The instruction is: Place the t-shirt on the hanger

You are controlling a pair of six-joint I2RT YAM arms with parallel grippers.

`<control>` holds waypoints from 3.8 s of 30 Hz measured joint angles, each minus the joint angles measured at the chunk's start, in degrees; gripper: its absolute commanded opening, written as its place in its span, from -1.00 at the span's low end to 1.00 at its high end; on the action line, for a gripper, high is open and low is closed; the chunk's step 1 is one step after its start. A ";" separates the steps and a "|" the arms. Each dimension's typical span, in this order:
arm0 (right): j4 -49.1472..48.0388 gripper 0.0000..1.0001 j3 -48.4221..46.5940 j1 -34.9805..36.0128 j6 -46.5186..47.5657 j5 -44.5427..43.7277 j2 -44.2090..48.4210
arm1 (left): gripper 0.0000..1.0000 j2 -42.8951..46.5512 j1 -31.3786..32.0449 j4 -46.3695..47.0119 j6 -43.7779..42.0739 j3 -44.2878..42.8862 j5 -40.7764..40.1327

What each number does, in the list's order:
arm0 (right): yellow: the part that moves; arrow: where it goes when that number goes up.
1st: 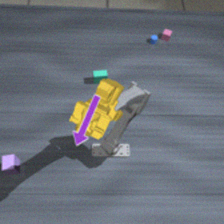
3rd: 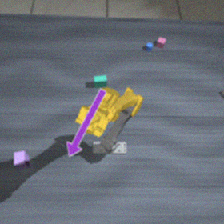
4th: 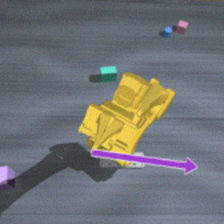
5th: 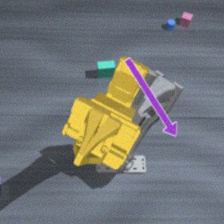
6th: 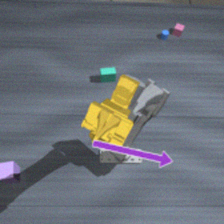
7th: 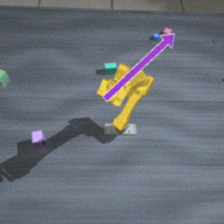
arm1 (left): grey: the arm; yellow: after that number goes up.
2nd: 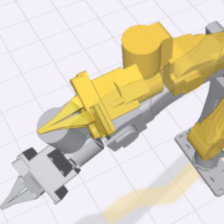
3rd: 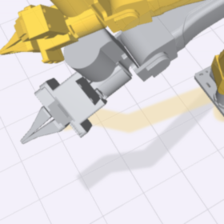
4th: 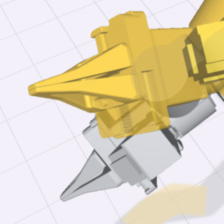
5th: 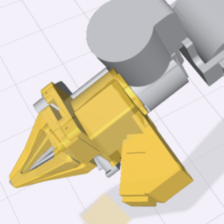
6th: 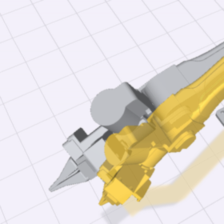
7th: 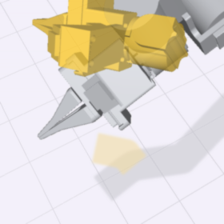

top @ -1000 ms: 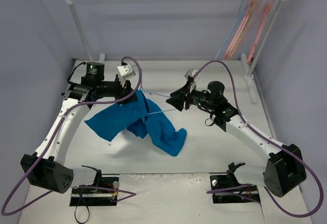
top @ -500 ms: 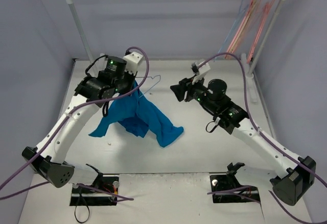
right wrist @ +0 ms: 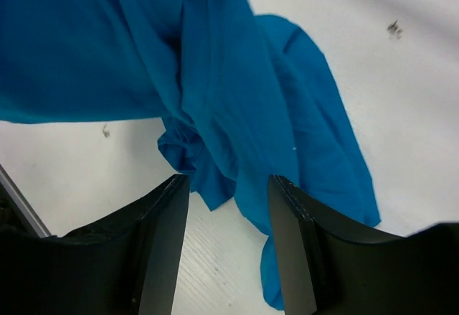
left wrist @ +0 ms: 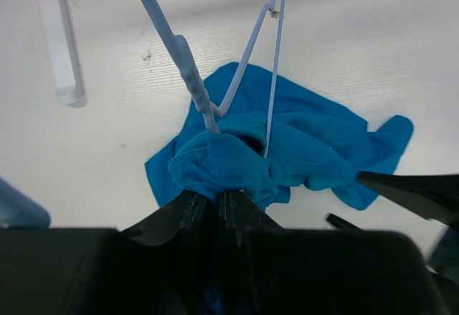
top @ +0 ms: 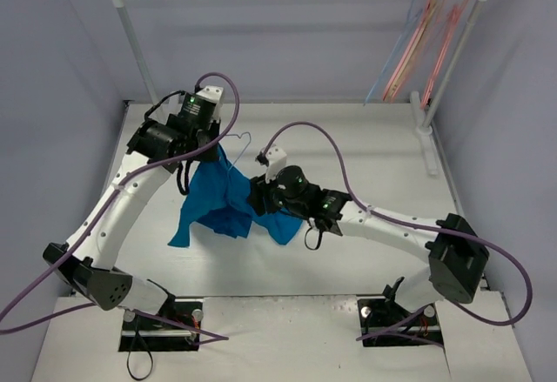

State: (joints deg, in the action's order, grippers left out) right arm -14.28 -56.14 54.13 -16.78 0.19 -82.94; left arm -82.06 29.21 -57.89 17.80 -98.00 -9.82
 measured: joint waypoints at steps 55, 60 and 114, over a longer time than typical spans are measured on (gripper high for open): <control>-4.92 -0.26 2.67 -7.32 -3.02 -9.77 -4.15 | -1.00 7.30 -5.97 8.41 3.89 10.14 20.13; -7.80 -0.26 2.67 -9.68 -3.21 -7.34 -6.14 | -1.00 7.58 -5.97 7.91 3.91 10.14 20.04; 3.78 -1.00 -8.57 -19.32 9.09 0.09 -5.66 | -1.00 21.20 -4.11 11.76 -17.38 20.06 24.50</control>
State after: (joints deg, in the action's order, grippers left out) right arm -10.50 -64.71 34.81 -7.68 0.27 -88.60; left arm -60.86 25.10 -46.13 0.43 -77.93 14.68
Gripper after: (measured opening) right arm 0.044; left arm 0.085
